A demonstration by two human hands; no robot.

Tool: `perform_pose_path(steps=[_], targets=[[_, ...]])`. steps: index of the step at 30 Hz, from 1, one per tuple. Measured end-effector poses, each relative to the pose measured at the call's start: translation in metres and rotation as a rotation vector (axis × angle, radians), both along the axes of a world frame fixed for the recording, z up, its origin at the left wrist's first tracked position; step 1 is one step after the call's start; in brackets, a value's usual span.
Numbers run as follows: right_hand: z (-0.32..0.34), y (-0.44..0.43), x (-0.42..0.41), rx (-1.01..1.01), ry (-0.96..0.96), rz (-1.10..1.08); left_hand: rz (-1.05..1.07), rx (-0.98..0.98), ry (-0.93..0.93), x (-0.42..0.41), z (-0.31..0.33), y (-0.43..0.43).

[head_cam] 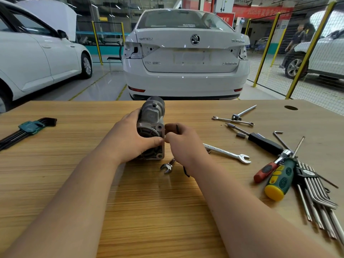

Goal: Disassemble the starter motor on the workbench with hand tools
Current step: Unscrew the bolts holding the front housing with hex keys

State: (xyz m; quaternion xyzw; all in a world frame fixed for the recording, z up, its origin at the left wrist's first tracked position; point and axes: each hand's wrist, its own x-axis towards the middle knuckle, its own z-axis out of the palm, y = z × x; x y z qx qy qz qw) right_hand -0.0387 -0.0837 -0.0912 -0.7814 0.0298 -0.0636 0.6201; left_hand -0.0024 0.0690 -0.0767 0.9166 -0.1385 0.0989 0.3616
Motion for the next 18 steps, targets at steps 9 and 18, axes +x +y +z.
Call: perform_pose_path(steps=[9, 18], targets=[[-0.0005, -0.0012, -0.0057, 0.066, -0.017, 0.037, 0.001, -0.008, 0.001, 0.0010, -0.0022, 0.0021], [-0.0002, -0.0032, -0.0070, 0.004, -0.034, 0.072, -0.014, -0.032, -0.012, 0.0004, -0.0016, 0.0024]])
